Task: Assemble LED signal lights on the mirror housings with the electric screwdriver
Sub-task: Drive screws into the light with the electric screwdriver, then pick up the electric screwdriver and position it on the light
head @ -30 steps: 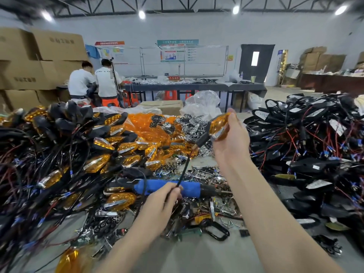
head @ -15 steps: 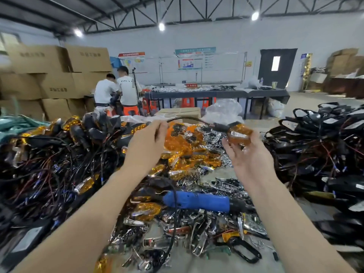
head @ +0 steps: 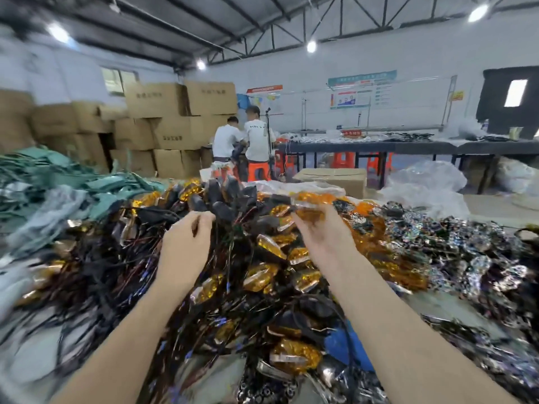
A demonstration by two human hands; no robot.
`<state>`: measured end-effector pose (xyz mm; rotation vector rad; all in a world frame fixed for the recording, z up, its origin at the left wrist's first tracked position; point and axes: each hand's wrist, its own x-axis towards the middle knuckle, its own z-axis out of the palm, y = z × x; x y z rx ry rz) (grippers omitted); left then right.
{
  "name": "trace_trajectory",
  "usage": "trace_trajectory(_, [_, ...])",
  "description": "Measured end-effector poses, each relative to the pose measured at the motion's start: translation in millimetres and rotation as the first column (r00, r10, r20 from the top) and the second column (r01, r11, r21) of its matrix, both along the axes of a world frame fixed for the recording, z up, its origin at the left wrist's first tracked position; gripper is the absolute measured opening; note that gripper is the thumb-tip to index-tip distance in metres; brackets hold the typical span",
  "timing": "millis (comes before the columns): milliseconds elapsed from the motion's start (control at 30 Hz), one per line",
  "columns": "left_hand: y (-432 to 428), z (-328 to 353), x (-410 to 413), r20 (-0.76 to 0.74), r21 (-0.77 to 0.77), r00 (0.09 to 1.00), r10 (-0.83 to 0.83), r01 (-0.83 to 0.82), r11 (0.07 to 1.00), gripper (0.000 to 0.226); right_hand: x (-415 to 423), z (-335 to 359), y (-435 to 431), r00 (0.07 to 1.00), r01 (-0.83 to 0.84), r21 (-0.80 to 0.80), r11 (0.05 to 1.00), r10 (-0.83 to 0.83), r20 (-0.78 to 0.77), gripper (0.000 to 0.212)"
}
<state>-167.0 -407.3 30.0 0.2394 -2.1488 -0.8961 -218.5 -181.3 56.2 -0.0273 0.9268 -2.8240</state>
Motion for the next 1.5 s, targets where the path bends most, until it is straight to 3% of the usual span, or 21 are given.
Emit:
trace_trajectory(100, [-17, 26, -23, -0.053, 0.125, 0.997, 0.060, -0.053, 0.991, 0.025, -30, 41, -29, 0.991, 0.022, 0.132, 0.991, -0.005, -0.130, 0.042])
trace_trajectory(167, [-25, 30, -37, 0.040, 0.175, 0.998, 0.050, -0.056, 0.983, 0.028, -44, 46, -38, 0.990, 0.026, 0.173, 0.985, -0.001, -0.139, 0.044])
trace_trajectory(267, [-27, 12, -49, 0.246, 0.211, 0.969, 0.004, -0.057, 0.976, 0.037, -44, 16, -34, 0.968, 0.061, 0.489, 0.870, 0.068, -0.242, 0.056])
trace_trajectory(367, [-20, -13, -53, 0.324, 0.240, 0.946, -0.020, -0.062, 0.969, 0.032, -38, -31, -12, 0.965, 0.036, 0.587, 0.809, 0.126, -0.232, 0.056])
trace_trajectory(600, [5, -20, -36, 0.384, 0.034, 0.913, 0.140, -0.166, 0.986, 0.023, -27, -54, 18, 0.974, 0.081, 0.665, 0.742, 0.083, -0.211, 0.045])
trace_trajectory(733, [32, -9, -19, 0.260, -0.031, 0.941, 0.215, -0.215, 0.976, 0.036, -11, -47, 35, 0.976, 0.104, 0.670, 0.735, 0.054, -0.212, 0.038])
trace_trajectory(833, [79, -2, -7, 0.090, 0.016, 0.995, 0.051, -0.052, 0.999, 0.033, 7, -45, 56, 0.978, 0.140, 0.627, 0.766, -0.009, -0.208, 0.032])
trace_trajectory(933, [145, -7, 6, 0.026, 0.017, 0.984, -0.177, 0.176, 0.984, 0.028, 27, -47, 88, 0.969, 0.219, 0.613, 0.759, -0.096, -0.228, 0.030])
trace_trajectory(1067, [239, -36, 40, 0.036, -0.125, 0.898, -0.439, 0.440, 0.889, 0.027, 59, -57, 151, 0.939, 0.343, 0.583, 0.737, -0.255, -0.231, 0.028])
trace_trajectory(1167, [292, -70, 76, 0.130, -0.338, 0.793, -0.595, 0.600, 0.725, 0.030, 90, -70, 202, 0.894, 0.443, 0.559, 0.702, -0.394, -0.214, 0.025])
trace_trajectory(1267, [327, -108, 108, 0.220, -0.447, 0.696, -0.683, 0.695, 0.564, 0.032, 121, -88, 245, 0.828, 0.530, 0.600, 0.599, -0.519, -0.213, 0.024])
trace_trajectory(1400, [348, -147, 127, 0.405, -0.399, 0.579, -0.708, 0.808, 0.433, 0.047, 151, -121, 273, 0.736, 0.619, 0.653, 0.437, -0.613, -0.288, 0.029])
trace_trajectory(1500, [352, -159, 119, 0.496, -0.522, 0.613, -0.615, 0.777, 0.353, 0.060, 162, -148, 274, 0.712, 0.613, 0.758, 0.222, -0.571, -0.409, 0.032])
